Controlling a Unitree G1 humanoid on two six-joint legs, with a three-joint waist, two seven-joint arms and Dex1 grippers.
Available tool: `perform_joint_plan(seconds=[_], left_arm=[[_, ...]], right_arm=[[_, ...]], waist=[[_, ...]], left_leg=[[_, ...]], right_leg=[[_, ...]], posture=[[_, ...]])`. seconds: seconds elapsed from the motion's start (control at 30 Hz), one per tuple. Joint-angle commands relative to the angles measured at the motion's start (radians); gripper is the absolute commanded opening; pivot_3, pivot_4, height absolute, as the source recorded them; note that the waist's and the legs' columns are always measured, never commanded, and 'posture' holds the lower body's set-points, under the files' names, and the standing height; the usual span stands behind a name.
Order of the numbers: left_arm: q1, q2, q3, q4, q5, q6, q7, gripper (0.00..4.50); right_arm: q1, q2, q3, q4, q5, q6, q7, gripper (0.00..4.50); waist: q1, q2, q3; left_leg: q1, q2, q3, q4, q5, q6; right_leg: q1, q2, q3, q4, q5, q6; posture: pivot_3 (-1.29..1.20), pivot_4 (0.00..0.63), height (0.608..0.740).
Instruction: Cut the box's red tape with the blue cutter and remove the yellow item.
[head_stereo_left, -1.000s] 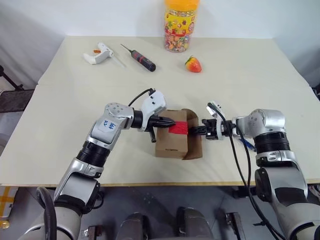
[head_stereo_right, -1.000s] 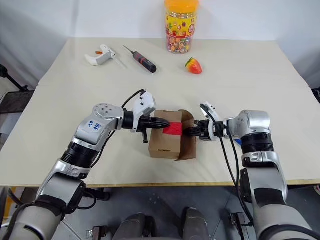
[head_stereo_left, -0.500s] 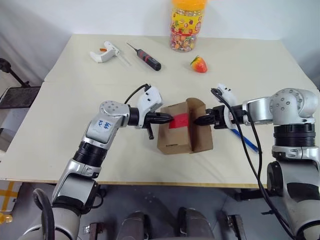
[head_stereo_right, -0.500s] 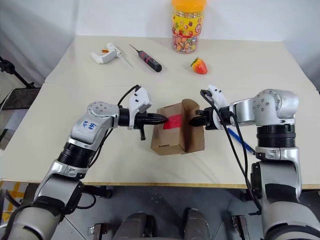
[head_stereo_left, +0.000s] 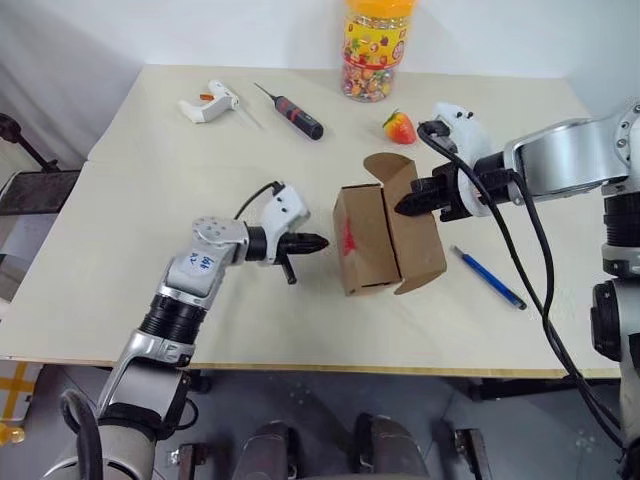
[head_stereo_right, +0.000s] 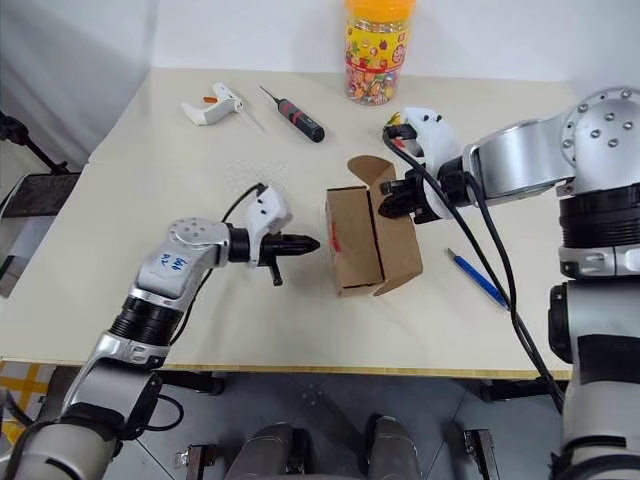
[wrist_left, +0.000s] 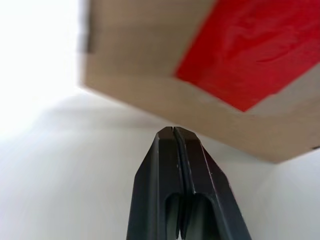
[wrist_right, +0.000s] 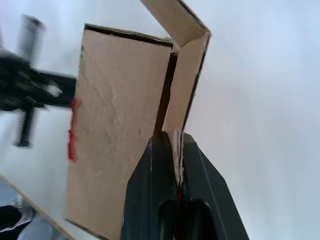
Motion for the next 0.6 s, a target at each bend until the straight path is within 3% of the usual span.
perform_joint_plan(seconds=[0.03, 0.23, 0.6], left_arm=[[-0.071, 0.01, 0.09, -0.074, -0.126, 0.088, -0.05, 0.0], [-0.143, -0.004, 0.137, -0.124, -0.248, 0.186, -0.081, 0.0], [-0.131, -0.014, -0.096, -0.044, -0.094, -0.03, -0.16, 0.0]], right_arm=[[0.039, -0.013, 0.072, -0.04, 0.116, -0.074, -0.129, 0.01], [0.085, 0.015, 0.099, -0.056, 0.119, -0.113, -0.196, 0.01], [0.096, 0.042, 0.099, -0.073, 0.119, -0.121, -0.202, 0.01]], waist=[[-0.001, 0.0, 0.0], [-0.004, 0.0, 0.0], [-0.005, 0.0, 0.0]], left_leg=[[-0.003, 0.0, -0.001, 0.001, 0.0, 0.0], [-0.006, 0.0, 0.0, 0.0, 0.0, 0.0], [-0.006, 0.001, 0.003, 0.001, 0.0, 0.0]], right_leg=[[-0.002, 0.0, -0.001, 0.0, 0.0, 0.0], [-0.008, 0.0, 0.0, 0.002, 0.0, 0.0], [-0.008, 0.001, 0.001, 0.002, 0.0, 0.0]], posture=[[0.0, 0.15, 0.74], [0.0, 0.15, 0.74], [0.0, 0.15, 0.74]])
